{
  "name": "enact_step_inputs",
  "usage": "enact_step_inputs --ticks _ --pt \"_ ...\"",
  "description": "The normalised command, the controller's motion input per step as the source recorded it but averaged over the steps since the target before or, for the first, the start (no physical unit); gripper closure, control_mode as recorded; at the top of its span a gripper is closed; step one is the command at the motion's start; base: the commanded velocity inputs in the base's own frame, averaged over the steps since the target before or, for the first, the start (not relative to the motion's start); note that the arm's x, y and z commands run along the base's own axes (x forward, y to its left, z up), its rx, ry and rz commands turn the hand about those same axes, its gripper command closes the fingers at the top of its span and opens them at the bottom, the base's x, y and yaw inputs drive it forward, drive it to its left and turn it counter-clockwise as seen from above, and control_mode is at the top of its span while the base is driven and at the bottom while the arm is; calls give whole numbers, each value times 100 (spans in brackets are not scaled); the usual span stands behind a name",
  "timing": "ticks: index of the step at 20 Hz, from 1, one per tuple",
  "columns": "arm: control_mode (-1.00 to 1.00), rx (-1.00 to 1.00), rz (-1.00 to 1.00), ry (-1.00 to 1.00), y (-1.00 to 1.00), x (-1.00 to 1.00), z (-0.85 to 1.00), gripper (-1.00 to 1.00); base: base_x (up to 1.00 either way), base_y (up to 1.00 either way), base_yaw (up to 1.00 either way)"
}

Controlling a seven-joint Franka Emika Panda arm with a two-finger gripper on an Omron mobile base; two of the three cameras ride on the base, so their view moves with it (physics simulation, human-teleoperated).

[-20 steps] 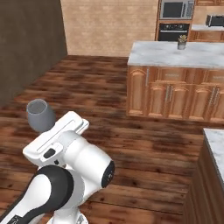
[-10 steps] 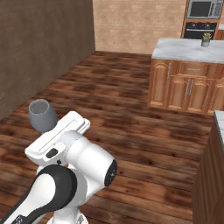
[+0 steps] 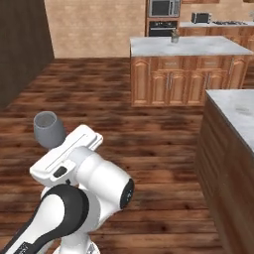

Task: Retrieve the wine glasses from the counter and place one next to each plate.

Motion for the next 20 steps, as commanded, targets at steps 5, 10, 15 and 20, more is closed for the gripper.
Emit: enact_step_inputs --ticks 5,10,15,20 --pt "100 0 0 0 0 0 0 100 -100 -81 -22" --pt "100 0 0 0 0 0 0 100 -79 -100 20" --pt "100 0 0 0 0 0 0 100 -22 -100 48" --pt "100 0 0 0 0 0 0 100 -33 -100 41"
